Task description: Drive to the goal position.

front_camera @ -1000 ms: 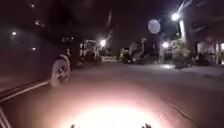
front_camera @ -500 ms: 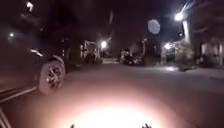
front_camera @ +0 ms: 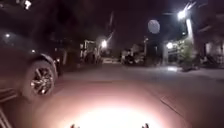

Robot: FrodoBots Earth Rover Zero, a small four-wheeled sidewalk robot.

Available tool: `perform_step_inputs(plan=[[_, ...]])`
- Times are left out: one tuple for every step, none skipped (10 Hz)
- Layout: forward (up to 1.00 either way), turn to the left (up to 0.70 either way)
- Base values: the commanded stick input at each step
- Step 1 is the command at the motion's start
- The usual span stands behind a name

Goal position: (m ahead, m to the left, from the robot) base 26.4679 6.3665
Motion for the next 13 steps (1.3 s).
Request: perform_step_inputs(plan=[[0.7,0.0],[0.7,0.0],[0.7,0.0],[0.7,0.0],[0.7,0.0],[0.7,0.0],[0.7,0.0],[0.7,0.0],[0.7,0.0],[0.7,0.0],[0.7,0.0],[0.7,0.0],[0.7,0.0]])
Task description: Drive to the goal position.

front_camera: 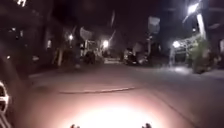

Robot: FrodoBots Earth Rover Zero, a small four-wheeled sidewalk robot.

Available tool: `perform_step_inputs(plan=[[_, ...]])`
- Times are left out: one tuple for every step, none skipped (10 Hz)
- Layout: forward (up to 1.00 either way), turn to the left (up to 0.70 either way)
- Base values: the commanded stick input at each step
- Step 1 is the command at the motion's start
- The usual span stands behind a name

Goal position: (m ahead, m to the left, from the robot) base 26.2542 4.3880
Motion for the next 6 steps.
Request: perform_step_inputs(plan=[[0.7,0.0],[0.7,0.0],[0.7,0.0],[0.7,0.0],[0.7,0.0],[0.7,0.0]])
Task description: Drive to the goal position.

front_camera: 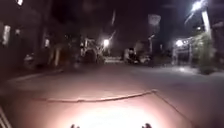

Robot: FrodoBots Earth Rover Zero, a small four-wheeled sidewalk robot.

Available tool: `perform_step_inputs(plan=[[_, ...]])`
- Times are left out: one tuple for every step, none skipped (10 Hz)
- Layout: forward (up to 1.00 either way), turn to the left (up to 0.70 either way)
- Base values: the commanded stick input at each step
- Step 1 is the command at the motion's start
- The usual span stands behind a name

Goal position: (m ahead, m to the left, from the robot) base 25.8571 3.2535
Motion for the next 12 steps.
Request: perform_step_inputs(plan=[[0.7,0.0],[0.7,0.0],[0.7,0.0],[0.7,0.0],[0.7,0.0],[0.7,0.0],[0.7,0.0],[0.7,0.0],[0.7,0.0],[0.7,0.0],[0.7,0.0],[0.7,0.0]])
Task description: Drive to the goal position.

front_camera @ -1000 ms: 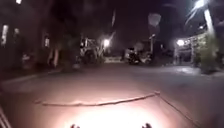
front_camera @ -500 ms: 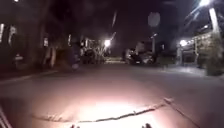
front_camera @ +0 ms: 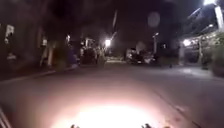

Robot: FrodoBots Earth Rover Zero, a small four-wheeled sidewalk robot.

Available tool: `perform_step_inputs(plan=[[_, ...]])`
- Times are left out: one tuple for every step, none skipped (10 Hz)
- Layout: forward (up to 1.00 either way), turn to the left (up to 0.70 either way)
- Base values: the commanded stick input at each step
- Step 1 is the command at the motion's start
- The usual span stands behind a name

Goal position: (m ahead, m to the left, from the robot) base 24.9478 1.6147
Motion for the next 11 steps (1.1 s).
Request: perform_step_inputs(plan=[[0.7,0.0],[0.7,0.0],[0.7,0.0],[0.7,0.0],[0.7,0.0],[0.7,0.0],[0.7,0.0],[0.7,0.0],[0.7,0.0],[0.7,0.0],[0.7,0.0]])
